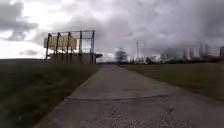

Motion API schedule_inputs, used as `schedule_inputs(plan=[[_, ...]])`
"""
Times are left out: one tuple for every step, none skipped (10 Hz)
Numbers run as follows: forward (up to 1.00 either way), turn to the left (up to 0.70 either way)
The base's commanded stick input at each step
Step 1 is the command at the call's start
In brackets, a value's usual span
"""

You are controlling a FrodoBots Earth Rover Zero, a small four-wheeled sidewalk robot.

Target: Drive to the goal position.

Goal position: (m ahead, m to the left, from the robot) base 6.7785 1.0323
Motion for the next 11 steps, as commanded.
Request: schedule_inputs(plan=[[1.00, 0.00], [1.00, 0.00], [1.00, 0.00], [1.00, 0.00], [1.00, 0.00], [1.00, 0.00], [1.00, 0.00], [1.00, 0.00], [1.00, 0.00], [1.00, -0.04], [1.00, -0.13]])
